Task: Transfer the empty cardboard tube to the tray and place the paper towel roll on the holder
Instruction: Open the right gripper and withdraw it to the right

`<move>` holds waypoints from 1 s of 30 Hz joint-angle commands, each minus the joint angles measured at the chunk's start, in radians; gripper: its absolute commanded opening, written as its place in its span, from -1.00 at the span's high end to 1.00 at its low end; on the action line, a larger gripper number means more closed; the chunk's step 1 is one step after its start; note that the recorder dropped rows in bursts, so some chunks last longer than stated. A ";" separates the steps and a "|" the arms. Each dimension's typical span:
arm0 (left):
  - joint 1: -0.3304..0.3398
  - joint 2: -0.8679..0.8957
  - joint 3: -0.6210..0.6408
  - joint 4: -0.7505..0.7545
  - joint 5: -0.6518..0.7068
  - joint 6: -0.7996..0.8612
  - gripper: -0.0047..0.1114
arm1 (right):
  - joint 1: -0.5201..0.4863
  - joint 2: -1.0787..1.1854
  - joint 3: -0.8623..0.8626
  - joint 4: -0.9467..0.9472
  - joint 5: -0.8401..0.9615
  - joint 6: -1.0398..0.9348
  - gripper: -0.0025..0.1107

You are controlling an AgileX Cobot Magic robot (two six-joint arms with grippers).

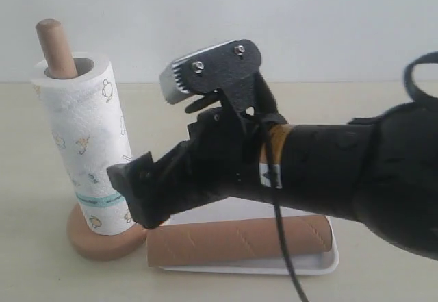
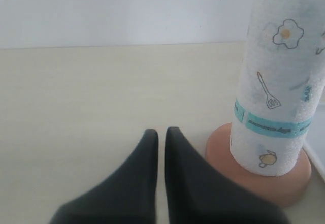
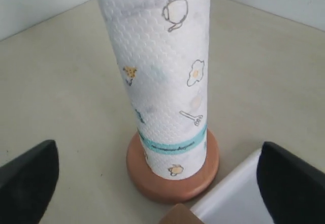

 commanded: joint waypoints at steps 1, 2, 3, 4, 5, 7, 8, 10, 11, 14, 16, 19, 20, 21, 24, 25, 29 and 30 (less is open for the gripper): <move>0.002 -0.003 0.004 -0.005 -0.007 0.002 0.85 | 0.003 -0.108 0.081 -0.007 -0.002 -0.049 -0.05; 0.002 -0.003 0.004 -0.005 -0.007 0.002 0.85 | 0.003 -0.122 0.091 -0.007 0.003 -0.047 0.23; 0.002 -0.003 0.004 -0.005 -0.007 0.002 0.85 | 0.003 -0.138 0.097 -0.006 0.010 -0.045 0.61; 0.002 -0.003 0.004 -0.005 -0.007 0.002 0.85 | 0.003 -0.151 0.098 -0.003 0.029 -0.043 0.98; 0.002 -0.003 0.004 -0.005 -0.007 0.002 0.85 | 0.003 -0.164 0.098 0.016 0.051 -0.040 0.91; 0.002 -0.003 0.004 -0.005 -0.007 0.002 0.85 | 0.003 -0.178 0.098 0.012 0.068 -0.042 0.85; 0.002 -0.003 0.004 -0.005 -0.007 0.002 0.85 | 0.003 -0.179 0.098 0.012 0.068 -0.040 0.83; 0.002 -0.003 0.004 -0.005 -0.007 0.002 0.85 | 0.003 -0.177 0.098 0.012 0.061 -0.040 0.84; 0.002 -0.003 0.004 -0.005 -0.007 0.002 0.85 | 0.003 -0.177 0.098 0.012 0.061 -0.040 0.84; 0.002 -0.003 0.004 -0.005 -0.007 0.002 0.85 | 0.003 -0.177 0.098 0.012 0.061 -0.040 0.84; 0.002 -0.003 0.004 -0.005 -0.007 0.002 0.85 | 0.003 -0.177 0.098 0.003 0.065 -0.062 0.84; 0.002 -0.003 0.004 -0.005 -0.007 0.002 0.85 | 0.003 -0.177 0.098 0.003 0.065 -0.085 0.84; 0.002 -0.003 0.004 -0.005 -0.007 0.002 0.85 | 0.003 -0.177 0.098 0.003 0.065 -0.085 0.84; 0.002 -0.003 0.004 -0.005 -0.007 0.002 0.85 | 0.003 -0.177 0.098 0.003 0.065 -0.085 0.84; 0.002 -0.003 0.004 -0.005 -0.007 0.002 0.85 | 0.001 -0.198 0.098 0.003 0.076 -0.080 0.84; 0.002 -0.003 0.004 -0.005 -0.007 0.002 0.85 | 0.001 -0.217 0.098 0.003 0.081 -0.108 0.84; 0.002 -0.003 0.004 0.002 -0.007 0.002 0.85 | -0.006 -0.330 0.098 0.003 0.215 -0.277 0.84; 0.002 -0.003 0.004 0.002 -0.007 0.002 0.85 | -0.017 -0.370 0.098 0.003 0.262 -0.304 0.84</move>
